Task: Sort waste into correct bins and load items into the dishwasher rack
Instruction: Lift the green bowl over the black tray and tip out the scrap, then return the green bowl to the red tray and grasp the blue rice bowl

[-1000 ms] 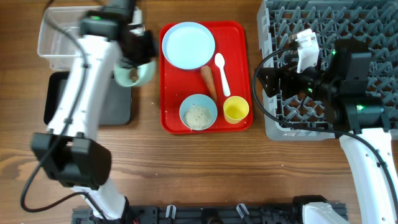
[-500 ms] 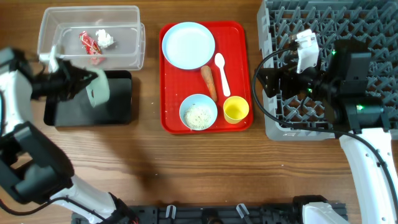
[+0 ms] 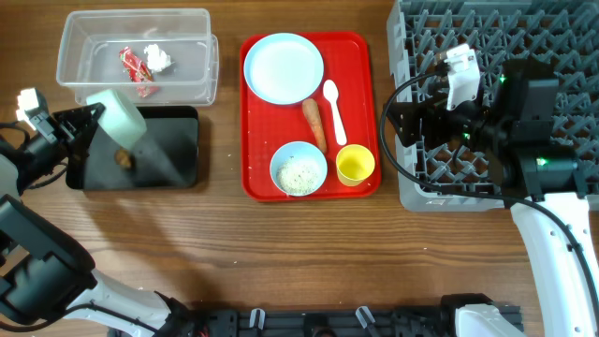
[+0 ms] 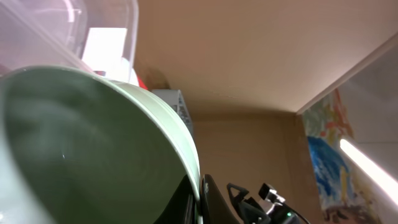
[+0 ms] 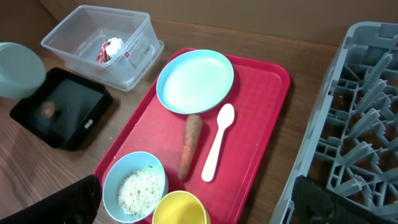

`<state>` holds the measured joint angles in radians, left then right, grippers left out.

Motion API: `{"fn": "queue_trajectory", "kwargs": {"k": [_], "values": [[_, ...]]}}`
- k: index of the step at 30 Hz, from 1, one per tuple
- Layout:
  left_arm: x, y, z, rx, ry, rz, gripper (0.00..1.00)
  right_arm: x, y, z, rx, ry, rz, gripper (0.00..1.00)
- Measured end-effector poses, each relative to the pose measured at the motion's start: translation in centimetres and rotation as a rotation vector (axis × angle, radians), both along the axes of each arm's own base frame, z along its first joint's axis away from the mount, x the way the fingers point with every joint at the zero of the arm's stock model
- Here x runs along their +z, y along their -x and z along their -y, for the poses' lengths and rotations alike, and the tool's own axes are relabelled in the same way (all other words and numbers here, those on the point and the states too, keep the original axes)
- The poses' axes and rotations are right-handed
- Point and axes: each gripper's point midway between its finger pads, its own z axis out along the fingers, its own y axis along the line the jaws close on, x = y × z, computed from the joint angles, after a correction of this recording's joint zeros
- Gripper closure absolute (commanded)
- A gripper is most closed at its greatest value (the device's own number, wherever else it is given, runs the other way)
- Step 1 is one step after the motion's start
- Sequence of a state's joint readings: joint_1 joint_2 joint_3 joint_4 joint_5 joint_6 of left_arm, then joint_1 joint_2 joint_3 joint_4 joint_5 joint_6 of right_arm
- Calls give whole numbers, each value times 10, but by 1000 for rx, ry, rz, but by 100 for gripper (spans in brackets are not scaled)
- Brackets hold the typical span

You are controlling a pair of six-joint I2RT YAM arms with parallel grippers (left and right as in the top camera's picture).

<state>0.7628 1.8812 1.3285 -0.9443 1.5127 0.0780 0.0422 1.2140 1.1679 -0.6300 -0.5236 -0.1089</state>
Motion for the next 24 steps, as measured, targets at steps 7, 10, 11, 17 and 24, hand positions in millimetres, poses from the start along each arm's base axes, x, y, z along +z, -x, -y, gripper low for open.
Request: {"fn": "queue_trajectory", "kwargs": {"k": [7, 10, 11, 17, 24], "values": [[5, -1, 3, -11, 17, 21, 96, 0, 0, 0, 0, 0, 2, 0], [13, -11, 22, -69, -27, 40, 96, 1, 0, 0, 0, 0, 3, 0], [19, -17, 34, -103, -71, 50, 96, 1, -1, 0, 0, 0, 4, 0], [56, -54, 184, -353, -614, 179, 96, 1, -1, 0, 0, 0, 5, 0], [-35, -63, 313, -435, -1229, 105, 96, 0, 0, 0, 0, 0, 2, 0]]}}
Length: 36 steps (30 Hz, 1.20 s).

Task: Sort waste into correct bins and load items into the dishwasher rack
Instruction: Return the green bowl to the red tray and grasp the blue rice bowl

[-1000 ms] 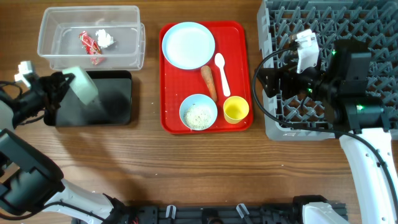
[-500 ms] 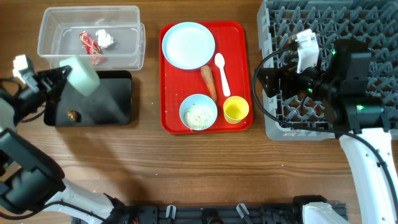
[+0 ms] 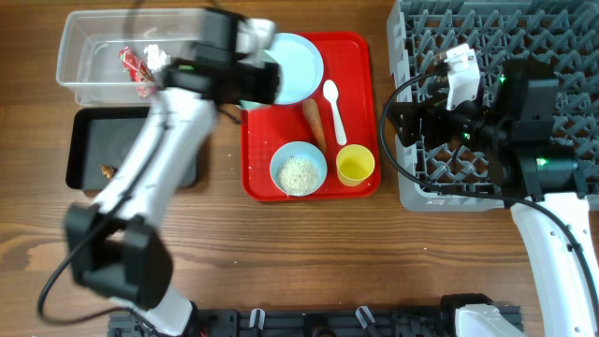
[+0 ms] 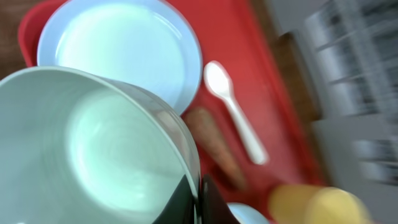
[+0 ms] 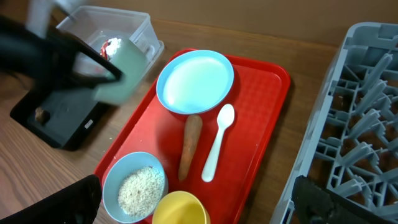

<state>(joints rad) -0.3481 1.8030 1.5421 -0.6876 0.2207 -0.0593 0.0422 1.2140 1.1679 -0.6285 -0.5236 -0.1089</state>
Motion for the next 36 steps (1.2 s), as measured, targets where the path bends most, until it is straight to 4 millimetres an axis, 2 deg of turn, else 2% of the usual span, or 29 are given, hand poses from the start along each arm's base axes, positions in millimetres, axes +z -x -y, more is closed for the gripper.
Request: {"fn": "queue_trajectory", "kwargs": {"k": [5, 7, 9, 13, 15, 17, 19, 20, 22, 24, 28, 31, 35, 36], "values": [[-86, 4, 35, -33, -230, -58, 96, -1, 1, 0, 0, 0, -8, 0], [-108, 6, 35, -34, -277, -84, 96, -2, 1, 0, 0, 0, -9, 0], [-115, 5, 31, -24, -306, -89, 96, -2, 2, 0, 0, 1, -11, 0], [-116, 4, 27, -11, -328, -84, 95, -2, 2, 0, 0, 1, -12, 0], [-118, 9, 24, -14, -342, -106, 95, -2, 2, 0, 0, 1, -14, 0], [-121, 16, 19, -18, -361, -137, 90, -3, 2, 0, -1, 1, -14, 0], [-124, 23, 15, -18, -377, -170, 73, -3, 2, 0, -1, 1, -14, 0], [-125, 25, 14, -16, -380, -178, 61, -3, 2, 0, -1, 1, -14, 0], [-125, 25, 14, -20, -383, -178, 48, -2, 2, 0, -1, 1, -14, 0], [-125, 25, 14, -12, -380, -180, 42, -3, 2, 0, -1, 1, -14, 0], [-126, 35, 9, -19, -403, -222, 40, -3, 2, 0, -1, 1, -14, 0], [-104, 39, 11, -24, -383, -240, 40, -3, 2, 0, -1, 1, -14, 0], [-50, 50, 32, -66, -241, -207, 43, -3, 2, 0, -1, 1, -14, 1], [-45, 56, 36, -82, -227, -212, 44, -3, 2, 0, -1, 1, -14, 0]]}}
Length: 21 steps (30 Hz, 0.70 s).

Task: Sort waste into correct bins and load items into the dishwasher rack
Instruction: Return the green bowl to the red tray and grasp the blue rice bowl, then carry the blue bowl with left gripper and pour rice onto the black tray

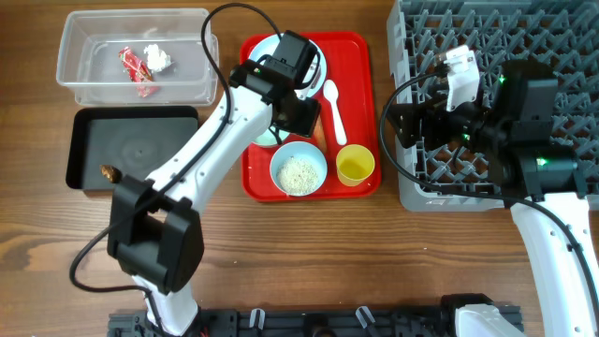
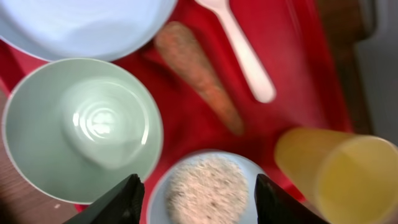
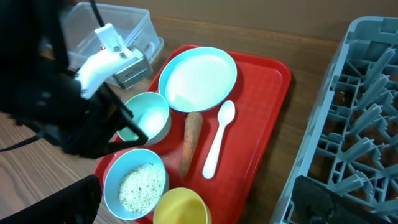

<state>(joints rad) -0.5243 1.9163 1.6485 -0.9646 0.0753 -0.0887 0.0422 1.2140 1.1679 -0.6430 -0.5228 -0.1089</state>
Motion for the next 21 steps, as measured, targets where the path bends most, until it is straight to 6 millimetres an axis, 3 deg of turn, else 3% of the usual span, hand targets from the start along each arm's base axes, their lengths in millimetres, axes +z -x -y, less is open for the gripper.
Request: {"fn": "queue_trajectory", "kwargs": {"k": [9, 21], "values": [[-28, 68, 35, -191, -37, -135, 47, 0, 0, 0, 0, 0, 0, 0], [-71, 101, 29, -378, -87, -183, 48, 0, 0, 0, 0, 0, 0, 0]]}}
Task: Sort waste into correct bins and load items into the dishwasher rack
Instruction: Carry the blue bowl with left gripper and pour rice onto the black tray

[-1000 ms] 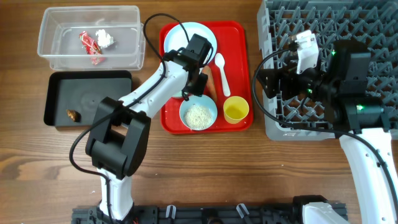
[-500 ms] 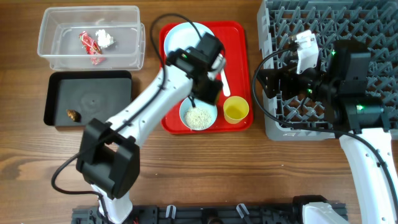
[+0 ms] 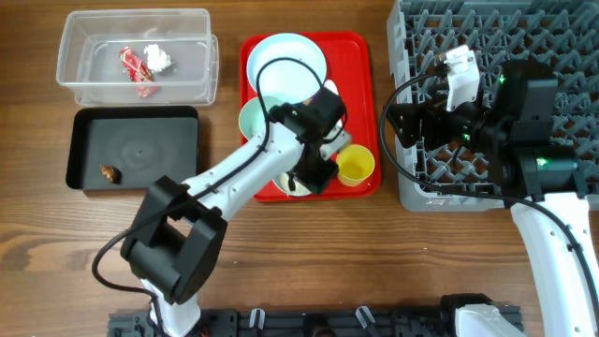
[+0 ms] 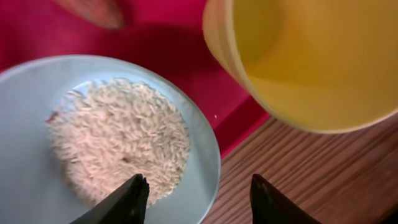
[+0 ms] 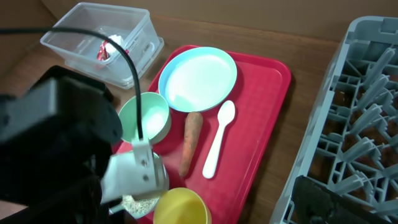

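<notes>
A light blue bowl of rice [image 4: 106, 137] stands on the red tray [image 3: 360, 56] next to the yellow cup [image 4: 305, 56]. My left gripper [image 4: 202, 202] is open low over the bowl's rim, one finger above the rice, the other above the wood. On the tray's left side stands the empty green bowl [image 3: 251, 117]. Behind it lie the blue plate [image 3: 286, 56], carrot [image 5: 190, 143] and white spoon [image 5: 219, 140]. My right gripper [image 5: 198, 193] is open and holds nothing, at the left edge of the grey dish rack [image 3: 496, 94].
A clear bin [image 3: 136, 56] with wrappers sits at the back left. In front of it a black tray [image 3: 131, 148] holds a brown scrap [image 3: 110, 172]. The left arm [image 3: 234, 183] crosses the table up to the red tray.
My left gripper, still open, has moved from above the green bowl to the front rim of the rice bowl beside the yellow cup. The right arm has not moved.
At first my left gripper held the green bowl tipped over the black tray. Then it had the bowl above the red tray by the plate. Later the bowl stood on the tray, let go, and the open gripper is now at the rice bowl.
</notes>
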`<state>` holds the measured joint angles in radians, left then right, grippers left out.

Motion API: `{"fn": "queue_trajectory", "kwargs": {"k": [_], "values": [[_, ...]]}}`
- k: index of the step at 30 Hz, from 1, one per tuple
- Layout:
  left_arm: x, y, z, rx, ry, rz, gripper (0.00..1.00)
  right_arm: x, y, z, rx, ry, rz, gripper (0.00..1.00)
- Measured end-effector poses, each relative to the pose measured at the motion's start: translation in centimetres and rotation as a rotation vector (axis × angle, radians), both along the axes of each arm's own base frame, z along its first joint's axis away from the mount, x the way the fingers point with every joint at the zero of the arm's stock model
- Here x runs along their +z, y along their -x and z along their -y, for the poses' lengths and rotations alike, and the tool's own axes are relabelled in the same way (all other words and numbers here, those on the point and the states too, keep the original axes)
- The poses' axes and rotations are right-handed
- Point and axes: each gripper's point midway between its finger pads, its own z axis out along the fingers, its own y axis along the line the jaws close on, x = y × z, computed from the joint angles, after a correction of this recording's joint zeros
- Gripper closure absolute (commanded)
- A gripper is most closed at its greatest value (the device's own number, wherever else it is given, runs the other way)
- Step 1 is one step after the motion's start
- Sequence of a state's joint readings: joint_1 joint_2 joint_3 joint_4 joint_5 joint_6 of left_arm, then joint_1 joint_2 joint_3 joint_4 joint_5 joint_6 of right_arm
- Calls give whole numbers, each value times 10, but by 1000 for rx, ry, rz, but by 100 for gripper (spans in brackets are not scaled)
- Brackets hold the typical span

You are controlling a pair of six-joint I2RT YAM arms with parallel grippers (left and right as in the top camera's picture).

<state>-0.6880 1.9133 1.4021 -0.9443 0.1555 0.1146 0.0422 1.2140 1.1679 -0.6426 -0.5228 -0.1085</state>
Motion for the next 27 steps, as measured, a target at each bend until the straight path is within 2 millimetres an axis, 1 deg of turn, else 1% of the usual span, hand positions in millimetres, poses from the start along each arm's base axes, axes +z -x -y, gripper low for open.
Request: {"fn": "queue_trajectory", "kwargs": {"k": [2, 4, 5, 7, 10, 16, 18, 24, 27], "values": [[-7, 4, 1, -16, -1, 0, 50, 0, 0, 0, -2, -2, -2, 0], [-17, 7, 0, -30, 0, 3, 54, 0, 0, 0, -2, -2, -2, 0], [-19, 8, 0, -31, -1, 3, 57, 0, 0, 0, -2, -2, -2, 0], [-24, 10, -2, -37, -4, 0, 67, 0, 0, 0, -2, -2, -2, 0], [-28, 10, -2, -43, 2, 10, 77, 0, 0, 0, -2, -2, -2, 0], [-27, 3, 4, -43, 27, 40, 90, 0, 0, 0, -4, -4, -3, 0], [-27, 3, 4, -44, 27, 40, 96, 0, 0, 0, -3, -4, -3, 0], [-26, -1, 4, -48, 13, 66, 96, 0, 0, 0, -4, -4, -4, 0], [-24, -3, 4, -19, 12, 65, 96, 0, 0, 0, -4, -4, -4, 0]]}}
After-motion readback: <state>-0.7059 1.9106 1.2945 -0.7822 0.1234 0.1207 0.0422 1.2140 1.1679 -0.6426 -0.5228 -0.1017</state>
